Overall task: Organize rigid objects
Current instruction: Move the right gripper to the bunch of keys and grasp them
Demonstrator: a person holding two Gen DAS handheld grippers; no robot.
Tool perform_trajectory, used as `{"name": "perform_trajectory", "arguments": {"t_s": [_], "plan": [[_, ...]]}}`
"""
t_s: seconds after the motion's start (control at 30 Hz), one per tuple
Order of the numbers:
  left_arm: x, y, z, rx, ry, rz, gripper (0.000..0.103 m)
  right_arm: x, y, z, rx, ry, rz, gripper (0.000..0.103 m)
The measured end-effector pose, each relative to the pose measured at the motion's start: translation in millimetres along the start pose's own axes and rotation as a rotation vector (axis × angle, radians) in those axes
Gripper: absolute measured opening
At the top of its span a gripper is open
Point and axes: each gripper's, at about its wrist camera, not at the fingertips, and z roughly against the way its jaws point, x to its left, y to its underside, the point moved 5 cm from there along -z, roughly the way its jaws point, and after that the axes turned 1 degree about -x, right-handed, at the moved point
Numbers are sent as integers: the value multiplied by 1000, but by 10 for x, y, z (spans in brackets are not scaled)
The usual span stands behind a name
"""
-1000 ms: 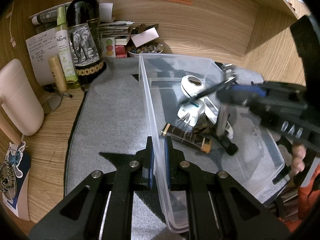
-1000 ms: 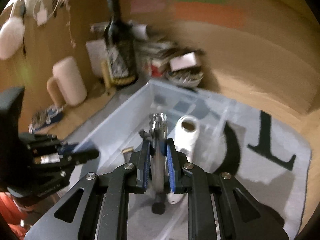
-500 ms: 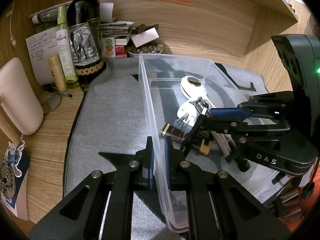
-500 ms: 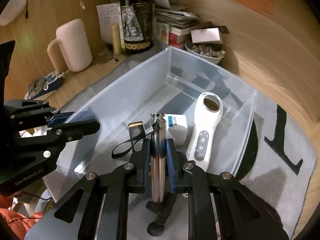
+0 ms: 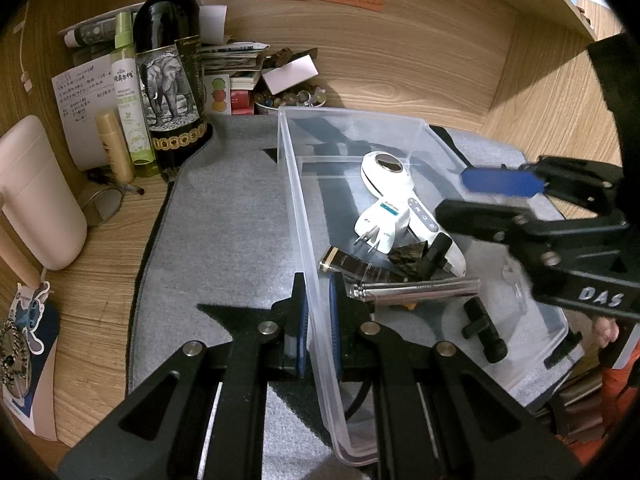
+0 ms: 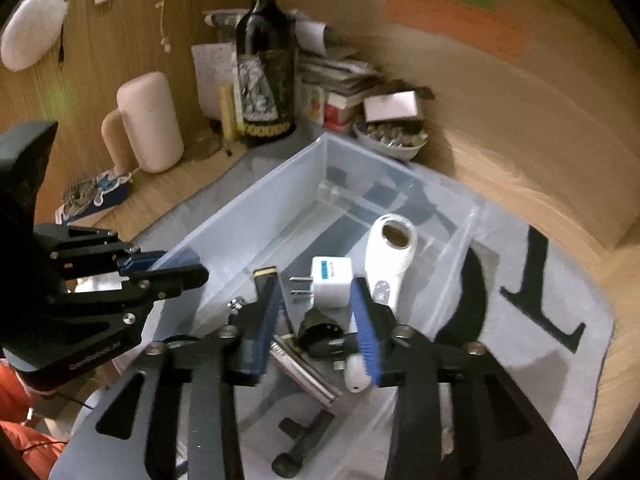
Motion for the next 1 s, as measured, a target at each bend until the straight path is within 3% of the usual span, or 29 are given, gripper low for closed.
{"name": "perform_trajectory", "arguments": {"t_s": [0.2,0.27,0.63,1.0], "plan": [[2,2,1,0,0,-1,9,-163,-19,226,-64,49,-33,62],[2,1,3,-1,0,-1,9,-228,-3,304,-86,69,-48,73],[7,4,1,0,0,-3,9,-721,347,663,-110,184,-190,78],[6,10,1,1,-2,-5,9,-945,999,268,68,185,-316,80]]}}
